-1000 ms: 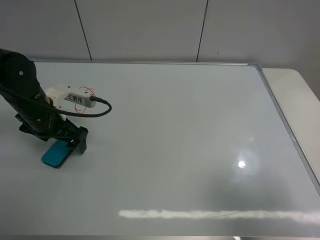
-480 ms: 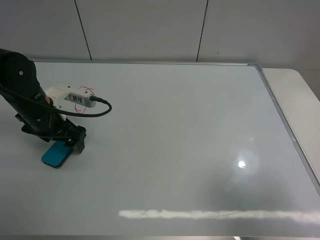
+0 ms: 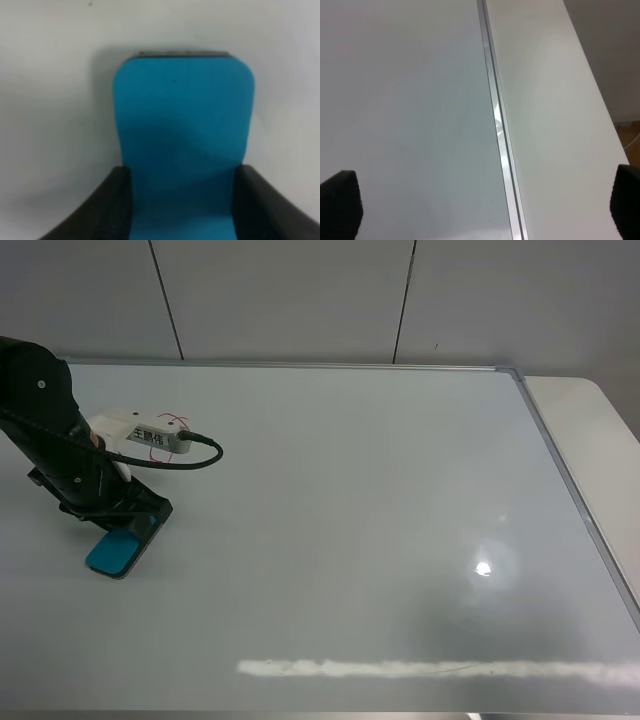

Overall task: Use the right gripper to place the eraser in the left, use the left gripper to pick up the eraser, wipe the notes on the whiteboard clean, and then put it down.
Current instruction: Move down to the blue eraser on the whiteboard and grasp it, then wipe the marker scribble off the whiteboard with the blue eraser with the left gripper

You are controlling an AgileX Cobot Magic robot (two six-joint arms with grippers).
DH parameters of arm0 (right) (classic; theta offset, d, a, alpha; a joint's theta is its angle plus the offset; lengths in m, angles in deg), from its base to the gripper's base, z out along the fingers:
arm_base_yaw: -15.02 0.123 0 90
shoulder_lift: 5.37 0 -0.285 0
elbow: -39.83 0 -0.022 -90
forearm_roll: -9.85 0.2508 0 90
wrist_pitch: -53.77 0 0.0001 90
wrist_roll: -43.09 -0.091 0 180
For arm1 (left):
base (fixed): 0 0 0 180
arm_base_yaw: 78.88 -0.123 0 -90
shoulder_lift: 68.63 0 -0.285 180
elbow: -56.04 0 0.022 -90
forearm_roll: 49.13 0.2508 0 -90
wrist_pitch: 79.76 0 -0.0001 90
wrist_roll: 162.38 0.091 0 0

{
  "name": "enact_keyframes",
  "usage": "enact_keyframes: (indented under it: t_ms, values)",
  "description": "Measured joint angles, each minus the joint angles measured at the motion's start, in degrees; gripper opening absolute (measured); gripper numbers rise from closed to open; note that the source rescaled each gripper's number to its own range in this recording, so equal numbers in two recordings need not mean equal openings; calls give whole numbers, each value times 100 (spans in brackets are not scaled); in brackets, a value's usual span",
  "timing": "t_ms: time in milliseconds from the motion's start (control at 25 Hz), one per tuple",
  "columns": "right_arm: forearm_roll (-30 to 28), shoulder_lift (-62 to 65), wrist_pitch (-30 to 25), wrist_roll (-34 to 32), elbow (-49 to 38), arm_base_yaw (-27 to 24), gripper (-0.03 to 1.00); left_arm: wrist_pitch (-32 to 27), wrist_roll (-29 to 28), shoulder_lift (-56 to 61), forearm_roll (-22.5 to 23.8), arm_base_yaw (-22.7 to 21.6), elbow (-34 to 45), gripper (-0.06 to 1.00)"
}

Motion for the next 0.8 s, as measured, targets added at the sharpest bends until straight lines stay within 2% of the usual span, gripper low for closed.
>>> enact_keyframes:
  t_ms: [160, 400, 600, 800]
  values:
    - [0, 0, 0, 0, 0, 0, 100, -249, -225, 0, -49, 0, -64, 0]
    - [0, 0, 0, 0, 0, 0, 100, -1095, -663, 0, -264, -95, -592, 0]
    - [0, 0, 0, 0, 0, 0, 100, -1415, -692, 0, -358, -548, -1132, 0]
    - [0, 0, 0, 0, 0, 0, 100, -1469, -697, -2, -358, -1143, -1563, 0]
